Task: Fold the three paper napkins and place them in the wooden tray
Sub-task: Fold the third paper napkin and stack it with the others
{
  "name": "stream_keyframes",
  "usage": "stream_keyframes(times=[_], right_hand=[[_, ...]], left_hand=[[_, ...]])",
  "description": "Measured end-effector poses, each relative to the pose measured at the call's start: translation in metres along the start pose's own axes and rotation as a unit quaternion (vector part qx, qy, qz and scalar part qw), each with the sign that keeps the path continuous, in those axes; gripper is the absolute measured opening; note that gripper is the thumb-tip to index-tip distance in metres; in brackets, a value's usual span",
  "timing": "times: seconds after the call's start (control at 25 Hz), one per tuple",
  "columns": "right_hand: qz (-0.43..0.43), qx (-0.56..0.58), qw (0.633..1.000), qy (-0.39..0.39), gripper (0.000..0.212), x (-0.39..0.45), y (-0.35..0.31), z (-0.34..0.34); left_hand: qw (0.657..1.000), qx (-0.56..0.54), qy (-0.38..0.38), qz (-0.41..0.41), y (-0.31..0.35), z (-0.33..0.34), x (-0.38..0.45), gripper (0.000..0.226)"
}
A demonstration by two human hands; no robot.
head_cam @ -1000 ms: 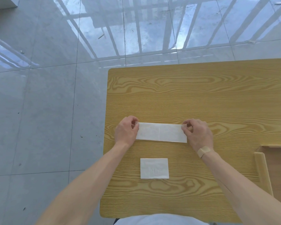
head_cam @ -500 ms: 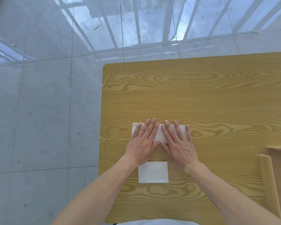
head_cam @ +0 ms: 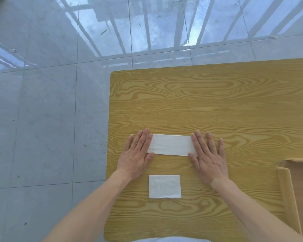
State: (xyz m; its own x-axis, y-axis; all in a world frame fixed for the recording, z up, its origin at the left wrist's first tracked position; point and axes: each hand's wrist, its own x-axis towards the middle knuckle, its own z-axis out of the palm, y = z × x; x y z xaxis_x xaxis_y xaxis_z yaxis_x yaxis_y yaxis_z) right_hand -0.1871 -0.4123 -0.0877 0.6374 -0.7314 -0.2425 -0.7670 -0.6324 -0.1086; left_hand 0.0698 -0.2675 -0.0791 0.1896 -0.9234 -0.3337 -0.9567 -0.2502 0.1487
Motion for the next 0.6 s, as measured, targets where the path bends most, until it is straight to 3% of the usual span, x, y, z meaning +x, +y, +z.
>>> stream_keyframes(times=[0.2, 0.48, 0.6], right_hand=[[0.005, 0.014, 1.0, -0.01, 0.067, -0.001, 0.003, -0.003], [0.123, 0.037, 0.992, -0.002, 0.07, -0.055, 0.037, 0.003], [0.169, 0.053, 0.984, -0.002, 0.073, -0.075, 0.032, 0.008]], left_hand=[[1.0, -0.017, -0.004, 0.01, 0.001, -0.007, 0.0, 0.068], [0.991, -0.104, 0.082, -0.03, -0.007, -0.035, 0.012, 0.068], [0.995, -0.089, 0.044, -0.028, -0.009, -0.049, 0.024, 0.07]])
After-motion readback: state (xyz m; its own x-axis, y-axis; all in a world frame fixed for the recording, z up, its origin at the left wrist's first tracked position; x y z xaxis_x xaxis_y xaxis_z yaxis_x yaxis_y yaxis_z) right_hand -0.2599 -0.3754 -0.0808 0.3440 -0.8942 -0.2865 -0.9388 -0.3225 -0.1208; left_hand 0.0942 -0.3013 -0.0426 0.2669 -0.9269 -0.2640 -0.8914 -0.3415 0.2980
